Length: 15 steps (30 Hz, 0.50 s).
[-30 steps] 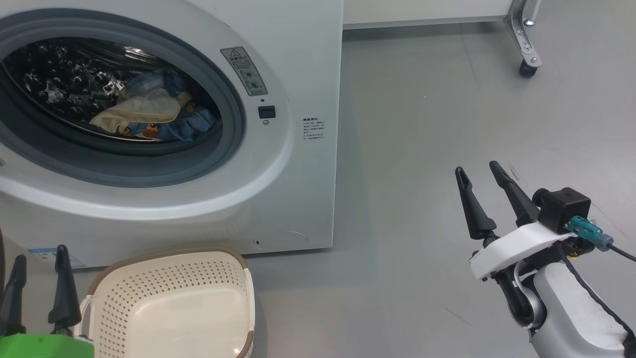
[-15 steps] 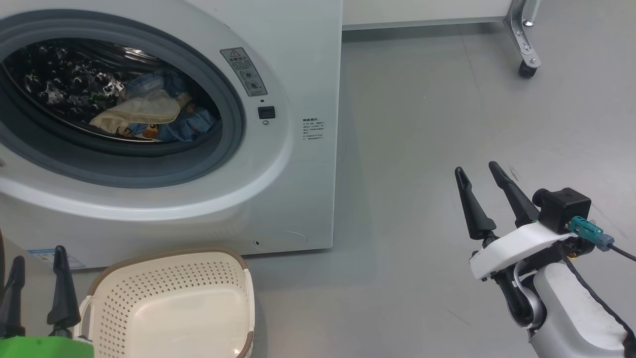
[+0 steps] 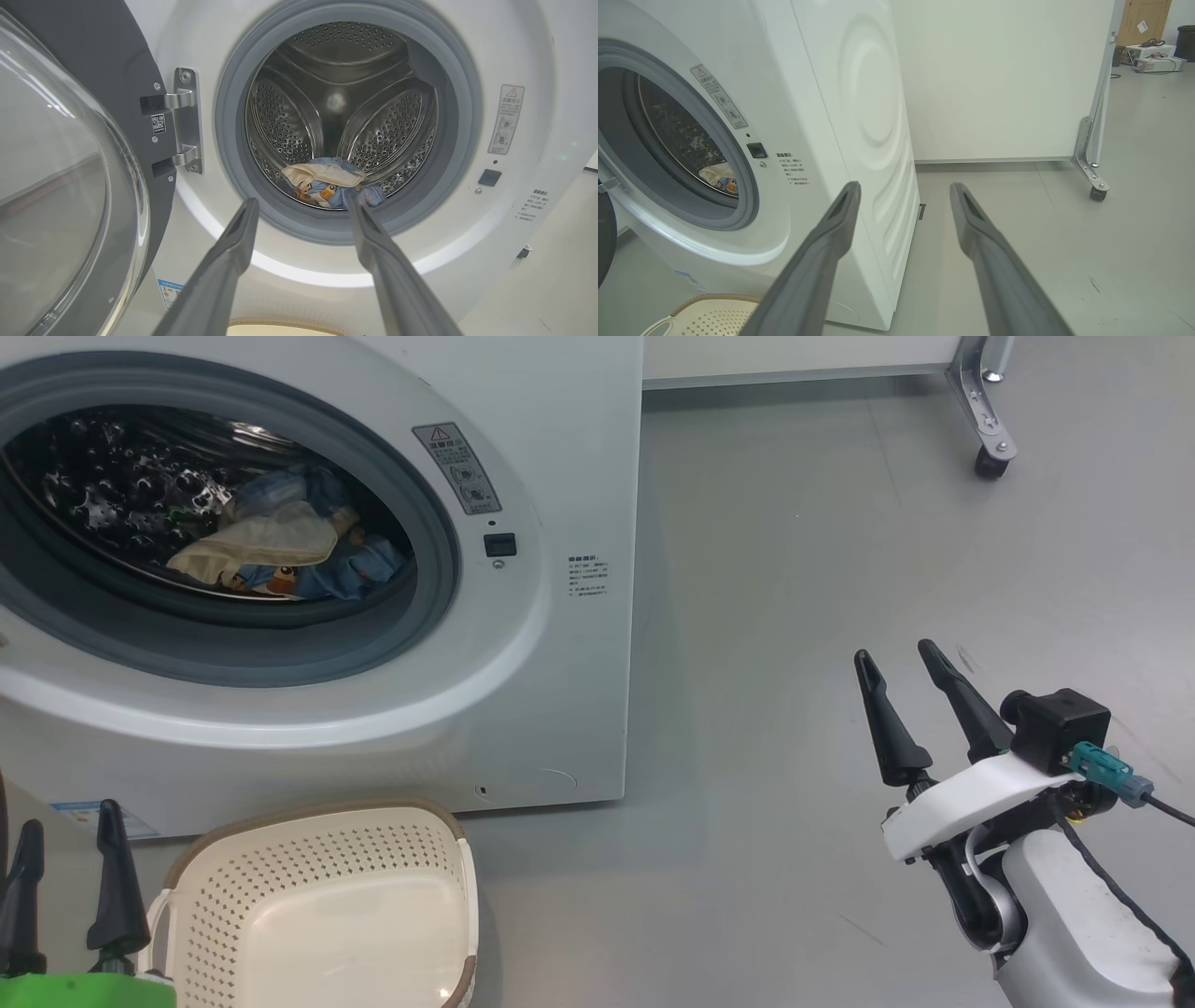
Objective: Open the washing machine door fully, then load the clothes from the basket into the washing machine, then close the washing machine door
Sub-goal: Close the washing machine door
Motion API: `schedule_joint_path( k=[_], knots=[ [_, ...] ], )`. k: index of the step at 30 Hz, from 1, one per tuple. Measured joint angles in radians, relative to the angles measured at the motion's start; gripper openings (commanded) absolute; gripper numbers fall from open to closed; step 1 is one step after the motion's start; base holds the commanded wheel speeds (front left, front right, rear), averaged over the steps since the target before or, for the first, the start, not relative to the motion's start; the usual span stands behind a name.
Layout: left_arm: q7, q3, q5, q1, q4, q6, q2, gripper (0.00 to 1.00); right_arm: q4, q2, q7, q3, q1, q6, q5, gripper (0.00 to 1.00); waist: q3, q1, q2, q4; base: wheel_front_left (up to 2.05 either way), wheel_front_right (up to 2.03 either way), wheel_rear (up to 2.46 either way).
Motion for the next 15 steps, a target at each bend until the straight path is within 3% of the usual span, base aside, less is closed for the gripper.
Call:
schedule_joint_path(
  k=[15],
  knots=[
    [0.000,0.024,0.023,0.004,-0.002,-0.012,-0.014,1.00,0.002,-0.001,0.000,0.000,0.000,0.000,0.001,1.00,0.002,0.0000,0.0000,0.000,-0.69,0.69,0.00]
  ],
)
